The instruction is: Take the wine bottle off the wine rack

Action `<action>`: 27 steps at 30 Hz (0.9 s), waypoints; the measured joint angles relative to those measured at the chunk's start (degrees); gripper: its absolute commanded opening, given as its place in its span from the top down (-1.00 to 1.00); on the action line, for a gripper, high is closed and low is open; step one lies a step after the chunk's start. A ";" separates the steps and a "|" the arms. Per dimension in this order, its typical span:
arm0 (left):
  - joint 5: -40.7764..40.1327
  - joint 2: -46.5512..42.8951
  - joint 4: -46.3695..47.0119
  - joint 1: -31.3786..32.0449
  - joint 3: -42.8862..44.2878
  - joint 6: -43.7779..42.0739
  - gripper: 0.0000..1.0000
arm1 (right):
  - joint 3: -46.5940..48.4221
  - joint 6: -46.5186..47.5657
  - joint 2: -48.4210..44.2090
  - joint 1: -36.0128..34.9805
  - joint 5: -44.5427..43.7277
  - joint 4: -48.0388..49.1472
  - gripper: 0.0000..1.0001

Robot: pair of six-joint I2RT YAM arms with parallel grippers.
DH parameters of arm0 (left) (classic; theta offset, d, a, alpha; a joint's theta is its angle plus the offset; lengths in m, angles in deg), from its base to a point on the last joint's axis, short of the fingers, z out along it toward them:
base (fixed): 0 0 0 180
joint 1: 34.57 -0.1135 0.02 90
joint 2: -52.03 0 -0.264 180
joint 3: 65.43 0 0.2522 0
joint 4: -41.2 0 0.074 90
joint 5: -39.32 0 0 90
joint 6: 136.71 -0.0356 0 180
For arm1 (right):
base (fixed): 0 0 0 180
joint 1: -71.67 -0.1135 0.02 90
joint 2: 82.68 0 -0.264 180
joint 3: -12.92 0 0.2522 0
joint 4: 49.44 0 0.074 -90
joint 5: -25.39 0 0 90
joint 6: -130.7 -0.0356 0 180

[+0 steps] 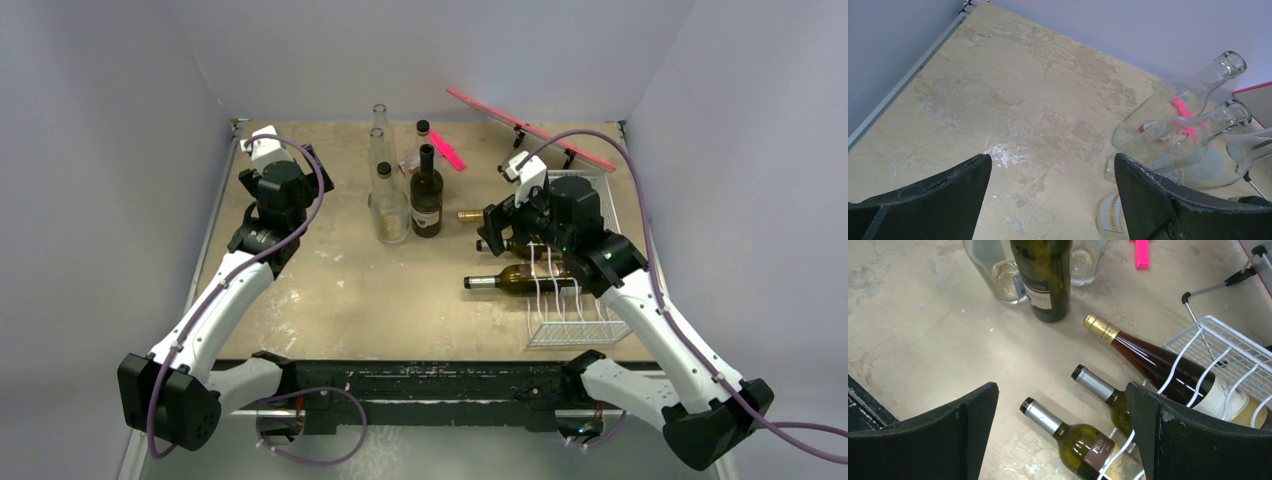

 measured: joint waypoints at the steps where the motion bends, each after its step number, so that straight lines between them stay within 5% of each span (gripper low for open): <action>1: 0.09 0.00 0.02 0.00 0.00 0.00 -0.83 | -0.52 0.09 -0.17 0.00 0.00 -0.09 -1.00; 8: 0.33 -0.07 0.00 0.00 0.00 0.00 -0.84 | -2.08 5.03 2.05 0.00 3.76 -0.85 -0.74; 13: 0.15 -0.13 0.00 0.00 0.00 -0.02 -0.84 | -1.42 12.26 9.92 -1.14 6.99 -4.02 -0.92; 27: -0.50 -0.13 -0.07 -0.11 0.00 -0.02 -0.83 | -7.23 28.44 18.80 -12.83 0.15 -5.75 -0.88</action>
